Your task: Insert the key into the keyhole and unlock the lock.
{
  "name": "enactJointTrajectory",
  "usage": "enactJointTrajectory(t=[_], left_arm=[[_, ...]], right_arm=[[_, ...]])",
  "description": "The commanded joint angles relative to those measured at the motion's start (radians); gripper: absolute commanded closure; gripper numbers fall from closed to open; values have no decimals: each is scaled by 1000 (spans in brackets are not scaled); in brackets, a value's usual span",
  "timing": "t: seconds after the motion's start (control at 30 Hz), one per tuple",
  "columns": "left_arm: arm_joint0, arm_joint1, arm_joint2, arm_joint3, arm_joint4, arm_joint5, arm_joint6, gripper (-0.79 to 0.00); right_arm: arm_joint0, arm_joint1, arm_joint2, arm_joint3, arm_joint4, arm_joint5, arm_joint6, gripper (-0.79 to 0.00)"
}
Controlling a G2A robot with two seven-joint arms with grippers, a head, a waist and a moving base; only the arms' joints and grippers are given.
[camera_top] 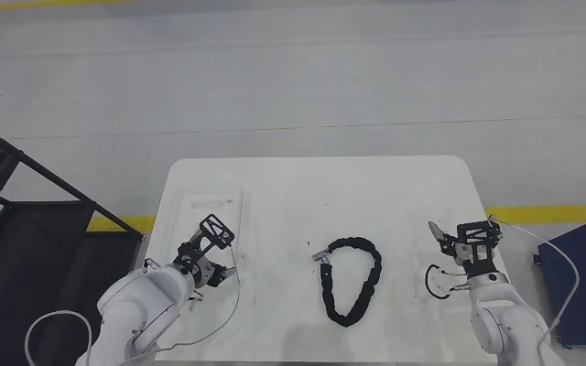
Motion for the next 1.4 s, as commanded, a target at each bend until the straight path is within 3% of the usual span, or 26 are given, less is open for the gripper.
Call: enactJointTrajectory(t=[0.0, 0.17, 0.33, 0.57, 0.87, 1.13, 1.23, 1.3, 1.37], left_arm=[[-12, 1, -2, -41, -65, 24, -132, -785], [-59, 2, -2, -67, -169, 85, -244, -785], [-113, 3, 10, -18, -268, 145, -319, -785], [-157, 2, 35, 76, -360, 245, -324, -785], [-182, 6, 102, 162, -283, 294, -314, -785], [-158, 13, 98, 153, -220, 339, -344, -770], [-140, 15, 80, 133, -235, 362, -342, -690], [-128, 16, 69, 126, -246, 372, -330, -573], [-116, 17, 64, 133, -255, 375, -319, -511]], right_arm=[[0, 0, 0, 0, 0, 0, 0, -785], [0, 0, 0, 0, 0, 0, 0, -785], [0, 0, 0, 0, 0, 0, 0, -785], [0, 0, 0, 0, 0, 0, 0, -785], [0, 0, 0, 0, 0, 0, 0, -785], [0, 0, 0, 0, 0, 0, 0, -785], [0, 0, 0, 0, 0, 0, 0, -785], [0, 0, 0, 0, 0, 0, 0, -785], [0, 0, 0, 0, 0, 0, 0, -785]])
